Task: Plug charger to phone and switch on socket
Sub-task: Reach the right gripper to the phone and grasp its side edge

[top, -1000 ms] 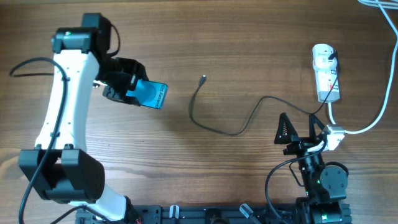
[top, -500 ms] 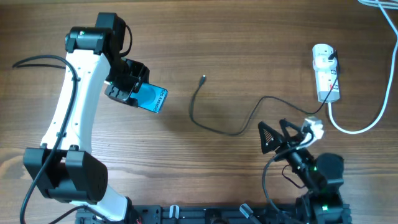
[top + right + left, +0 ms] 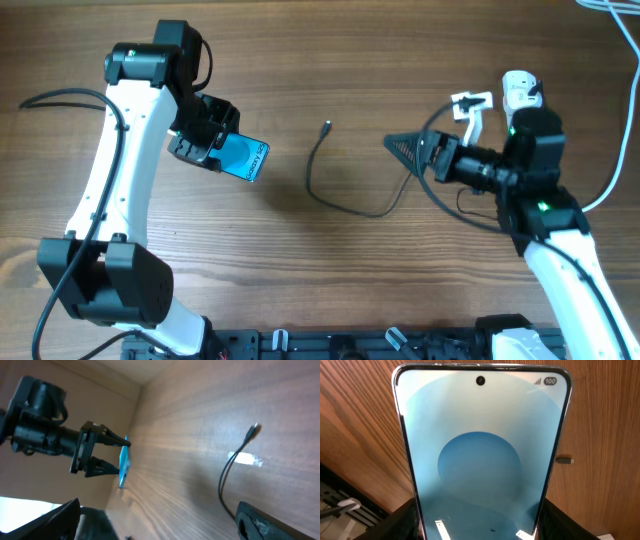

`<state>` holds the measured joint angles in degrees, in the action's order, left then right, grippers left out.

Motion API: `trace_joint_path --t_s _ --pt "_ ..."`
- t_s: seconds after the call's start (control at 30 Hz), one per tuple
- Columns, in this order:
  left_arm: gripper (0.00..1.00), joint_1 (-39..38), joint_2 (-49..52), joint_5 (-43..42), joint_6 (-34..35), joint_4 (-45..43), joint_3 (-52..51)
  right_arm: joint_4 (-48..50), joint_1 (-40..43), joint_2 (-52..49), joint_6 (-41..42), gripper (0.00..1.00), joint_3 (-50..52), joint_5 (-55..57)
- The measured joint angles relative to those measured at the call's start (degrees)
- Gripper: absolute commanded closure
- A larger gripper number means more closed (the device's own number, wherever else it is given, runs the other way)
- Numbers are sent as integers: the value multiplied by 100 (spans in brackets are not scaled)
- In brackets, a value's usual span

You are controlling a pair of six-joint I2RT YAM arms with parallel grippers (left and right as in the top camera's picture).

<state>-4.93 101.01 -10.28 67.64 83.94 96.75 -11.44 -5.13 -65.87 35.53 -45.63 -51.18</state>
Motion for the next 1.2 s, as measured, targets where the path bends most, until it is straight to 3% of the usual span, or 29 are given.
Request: trace_joint_path --t_s 0.1,0.13,0.17,0.2,0.27,0.5,0.63,0.87,1.2 --pt "96 0 0 -22 2 2 0 400 0 -544 627 1 2 -129" --pt "96 0 0 -26 0 4 -2 415 0 -713 776 11 2 -136" --pt "96 -13 0 -26 0 4 0 496 0 -855 966 34 2 -133" --pt "96 -35 0 -24 2 0 -2 535 0 -992 1137 49 2 -136" --pt "96 -129 0 -26 46 -26 0 570 -2 -1228 1325 60 2 -136" --pt "96 -957 0 -52 669 -367 -2 592 -776 -1342 1414 48 2 389" --pt "96 -1357 0 -68 938 -549 -2 1410 -1521 -1353 1213 44 4 647" --pt "96 -1480 0 -398 1174 -586 0 1644 -1967 -1353 1340 44 4 894" --pt "96 -1513 0 -621 1202 -621 0 1799 -2955 -1364 2184 44 4 2330"
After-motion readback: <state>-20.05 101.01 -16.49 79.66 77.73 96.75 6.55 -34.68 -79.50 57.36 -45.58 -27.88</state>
